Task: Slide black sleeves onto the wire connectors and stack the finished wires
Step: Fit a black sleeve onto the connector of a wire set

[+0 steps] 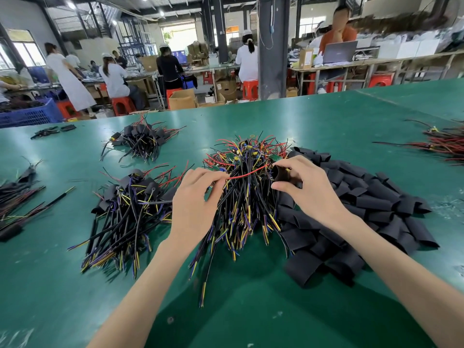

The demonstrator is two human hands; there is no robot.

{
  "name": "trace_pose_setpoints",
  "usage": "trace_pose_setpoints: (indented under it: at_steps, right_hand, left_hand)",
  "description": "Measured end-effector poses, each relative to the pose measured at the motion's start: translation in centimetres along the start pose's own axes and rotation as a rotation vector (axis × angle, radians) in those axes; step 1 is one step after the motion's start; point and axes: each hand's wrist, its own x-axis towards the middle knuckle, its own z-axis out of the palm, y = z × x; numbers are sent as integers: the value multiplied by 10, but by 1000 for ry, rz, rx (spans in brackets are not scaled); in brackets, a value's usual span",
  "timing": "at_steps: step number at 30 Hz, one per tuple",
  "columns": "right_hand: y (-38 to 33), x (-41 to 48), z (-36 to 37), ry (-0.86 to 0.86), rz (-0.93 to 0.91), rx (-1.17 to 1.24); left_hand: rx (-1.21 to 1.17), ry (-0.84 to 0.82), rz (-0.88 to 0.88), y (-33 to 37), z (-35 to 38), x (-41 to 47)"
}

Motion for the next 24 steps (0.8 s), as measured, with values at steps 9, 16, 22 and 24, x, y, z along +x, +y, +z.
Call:
trace_pose_setpoints:
  at_steps: [9, 16, 22, 24]
  right_hand:
    - [-4, -2, 2, 37, 71, 87]
    - [-4, -1, 2, 76, 97, 161]
    - [-2, -1, 2, 68, 72, 93]
    - [-2, -1, 2, 69, 65, 98]
  left_hand:
    - [39, 47, 86, 3, 2, -3]
    - [24, 66, 104, 1, 2, -3]
    - [53, 107, 105, -2, 3, -3]
    - [58, 99, 126, -3, 4, -4]
